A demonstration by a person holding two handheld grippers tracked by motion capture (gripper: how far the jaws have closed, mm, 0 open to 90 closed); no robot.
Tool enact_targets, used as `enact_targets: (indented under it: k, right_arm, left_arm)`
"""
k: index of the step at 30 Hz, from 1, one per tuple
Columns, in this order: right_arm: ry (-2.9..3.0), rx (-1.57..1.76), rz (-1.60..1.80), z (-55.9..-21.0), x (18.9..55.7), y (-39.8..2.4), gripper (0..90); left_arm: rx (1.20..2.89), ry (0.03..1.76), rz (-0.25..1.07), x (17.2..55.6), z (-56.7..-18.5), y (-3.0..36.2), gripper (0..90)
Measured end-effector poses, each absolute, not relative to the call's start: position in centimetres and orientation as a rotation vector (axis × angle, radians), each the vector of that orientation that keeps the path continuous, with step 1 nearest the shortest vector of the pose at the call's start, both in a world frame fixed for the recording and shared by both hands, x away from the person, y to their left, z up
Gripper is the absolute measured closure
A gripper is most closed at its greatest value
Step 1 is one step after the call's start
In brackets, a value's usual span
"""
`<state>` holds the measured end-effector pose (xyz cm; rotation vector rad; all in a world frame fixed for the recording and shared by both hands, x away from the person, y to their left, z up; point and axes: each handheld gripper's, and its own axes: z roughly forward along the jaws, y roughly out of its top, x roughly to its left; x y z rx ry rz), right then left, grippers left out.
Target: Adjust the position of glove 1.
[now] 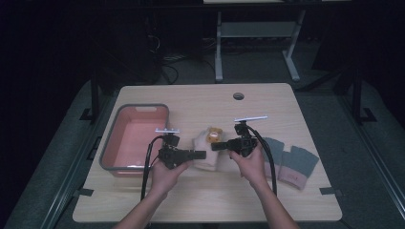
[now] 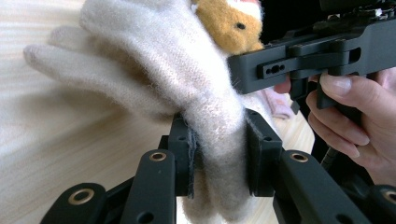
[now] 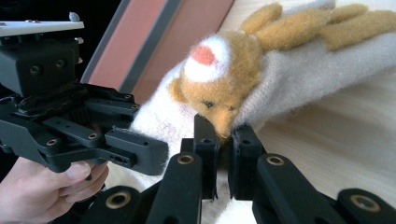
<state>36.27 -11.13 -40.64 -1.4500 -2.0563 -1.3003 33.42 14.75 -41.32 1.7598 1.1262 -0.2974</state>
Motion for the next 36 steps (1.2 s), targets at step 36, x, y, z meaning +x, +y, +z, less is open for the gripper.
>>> enact_targets:
  k: [36]
  right_arm:
    - [-2.080,-1.356,-1.365,-34.6,38.8,-7.3,83.6]
  left_arm:
    - [1.715,1.084,-0.217,35.0,-35.5,19.3,68.1]
